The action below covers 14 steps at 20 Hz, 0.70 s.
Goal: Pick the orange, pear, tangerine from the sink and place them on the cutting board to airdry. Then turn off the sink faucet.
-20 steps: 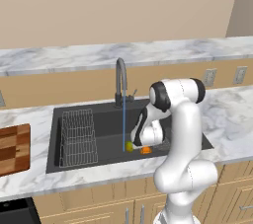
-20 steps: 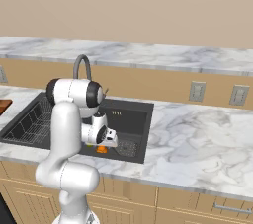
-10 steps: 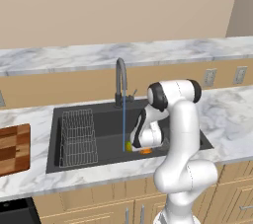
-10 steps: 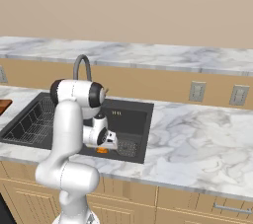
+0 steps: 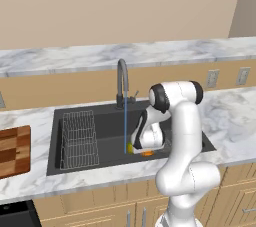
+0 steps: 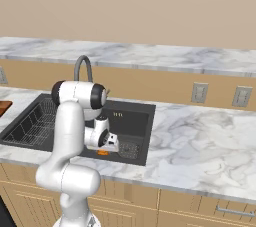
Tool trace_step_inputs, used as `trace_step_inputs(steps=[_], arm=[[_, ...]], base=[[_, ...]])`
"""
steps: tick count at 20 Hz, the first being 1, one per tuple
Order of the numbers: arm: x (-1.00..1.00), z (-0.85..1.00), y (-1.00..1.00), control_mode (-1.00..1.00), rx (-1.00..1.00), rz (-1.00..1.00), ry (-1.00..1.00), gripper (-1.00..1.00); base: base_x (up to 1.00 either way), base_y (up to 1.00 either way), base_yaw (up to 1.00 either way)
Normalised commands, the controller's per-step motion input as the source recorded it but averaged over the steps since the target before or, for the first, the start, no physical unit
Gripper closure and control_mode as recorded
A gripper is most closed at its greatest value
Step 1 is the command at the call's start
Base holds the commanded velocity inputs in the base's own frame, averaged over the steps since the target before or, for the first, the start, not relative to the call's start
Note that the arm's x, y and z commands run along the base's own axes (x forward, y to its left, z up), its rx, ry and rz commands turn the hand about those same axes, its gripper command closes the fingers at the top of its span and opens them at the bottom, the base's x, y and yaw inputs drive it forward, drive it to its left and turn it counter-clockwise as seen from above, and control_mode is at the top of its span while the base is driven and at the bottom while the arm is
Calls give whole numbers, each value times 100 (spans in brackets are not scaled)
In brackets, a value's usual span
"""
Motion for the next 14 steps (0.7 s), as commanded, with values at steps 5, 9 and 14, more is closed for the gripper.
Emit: trace_step_inputs(steps=[5,9,14], arm=[[-5,9,0,-100,4,0,0,100],[-8,44,0,-100,3,0,-6,100],[-2,59,-2,-100,2,1,-2,100]], base=[[0,0,0],[0,0,0],[0,0,0]])
